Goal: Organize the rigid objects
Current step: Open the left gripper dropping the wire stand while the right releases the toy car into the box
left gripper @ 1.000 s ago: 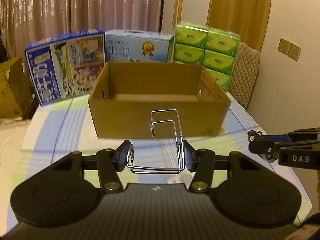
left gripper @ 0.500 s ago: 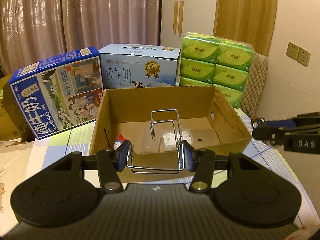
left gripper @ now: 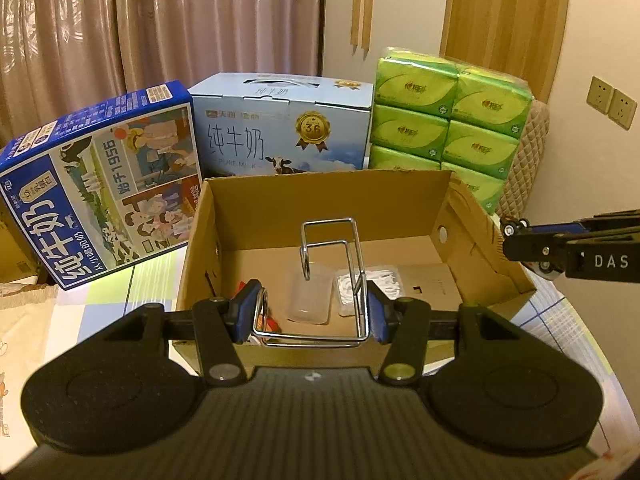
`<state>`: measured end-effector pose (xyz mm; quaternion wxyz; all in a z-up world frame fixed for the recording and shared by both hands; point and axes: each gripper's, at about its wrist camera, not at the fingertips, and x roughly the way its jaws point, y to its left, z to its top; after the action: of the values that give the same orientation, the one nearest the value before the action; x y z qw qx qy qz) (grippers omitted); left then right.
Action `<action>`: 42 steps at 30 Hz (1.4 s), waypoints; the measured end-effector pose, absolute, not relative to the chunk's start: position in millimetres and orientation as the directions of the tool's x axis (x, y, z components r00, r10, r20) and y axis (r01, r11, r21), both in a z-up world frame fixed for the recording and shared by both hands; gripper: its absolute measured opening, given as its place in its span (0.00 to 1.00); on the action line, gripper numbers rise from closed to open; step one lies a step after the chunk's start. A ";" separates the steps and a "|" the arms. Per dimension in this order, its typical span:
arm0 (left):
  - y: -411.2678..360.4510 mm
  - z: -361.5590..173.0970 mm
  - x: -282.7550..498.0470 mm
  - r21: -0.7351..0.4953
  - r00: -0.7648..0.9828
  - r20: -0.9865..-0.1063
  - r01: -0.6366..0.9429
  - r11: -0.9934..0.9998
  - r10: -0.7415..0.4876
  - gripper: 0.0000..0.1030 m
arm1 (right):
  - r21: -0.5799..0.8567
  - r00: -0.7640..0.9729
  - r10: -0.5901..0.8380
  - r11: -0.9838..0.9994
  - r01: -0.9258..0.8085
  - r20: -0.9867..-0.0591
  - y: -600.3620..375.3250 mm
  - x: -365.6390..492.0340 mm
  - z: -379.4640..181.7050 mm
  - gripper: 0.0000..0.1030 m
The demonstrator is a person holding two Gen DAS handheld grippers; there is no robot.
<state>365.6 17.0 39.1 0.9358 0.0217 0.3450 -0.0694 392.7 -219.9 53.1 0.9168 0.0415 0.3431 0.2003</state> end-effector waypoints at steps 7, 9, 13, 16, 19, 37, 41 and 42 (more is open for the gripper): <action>27.5 33.7 391.3 -0.025 0.744 -0.661 0.116 0.993 -0.104 0.48 | 0.253 0.671 0.393 0.919 -0.301 -0.628 -220.9 413.6 41.4 0.27; 28.9 30.8 399.0 -0.025 0.738 -0.667 0.111 0.994 -0.099 0.48 | 0.264 0.669 0.394 0.919 -0.293 -0.630 -220.1 417.0 38.6 0.27; 28.1 21.8 409.3 -0.025 0.725 -0.681 0.112 0.993 -0.099 0.48 | 0.267 0.665 0.391 0.920 -0.285 -0.637 -216.8 421.8 31.4 0.27; 26.1 15.1 412.8 -0.027 0.719 -0.687 0.116 0.993 -0.102 0.48 | 0.268 0.663 0.388 0.922 -0.280 -0.640 -215.1 424.5 26.7 0.27; 25.1 8.6 415.3 -0.031 0.714 -0.692 0.117 0.993 -0.106 0.48 | 0.269 0.662 0.387 0.922 -0.278 -0.642 -214.3 425.8 23.3 0.27; 22.0 -1.7 427.6 -0.061 0.716 -0.690 0.093 0.994 -0.109 0.62 | 0.269 0.655 0.380 0.925 -0.268 -0.653 -218.9 427.8 12.3 0.27; 23.1 -3.7 423.2 -0.043 0.718 -0.689 0.092 0.995 -0.096 0.62 | 0.271 0.655 0.381 0.925 -0.268 -0.653 -219.2 426.5 12.5 0.27; 23.4 -4.2 421.8 -0.037 0.718 -0.690 0.094 0.995 -0.094 0.62 | 0.271 0.655 0.381 0.925 -0.267 -0.653 -219.7 426.4 12.6 0.27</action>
<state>421.8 23.4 -4.2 0.9268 0.0004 0.3722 -0.0506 426.4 -219.7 12.6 0.9065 0.0756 0.3750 0.1788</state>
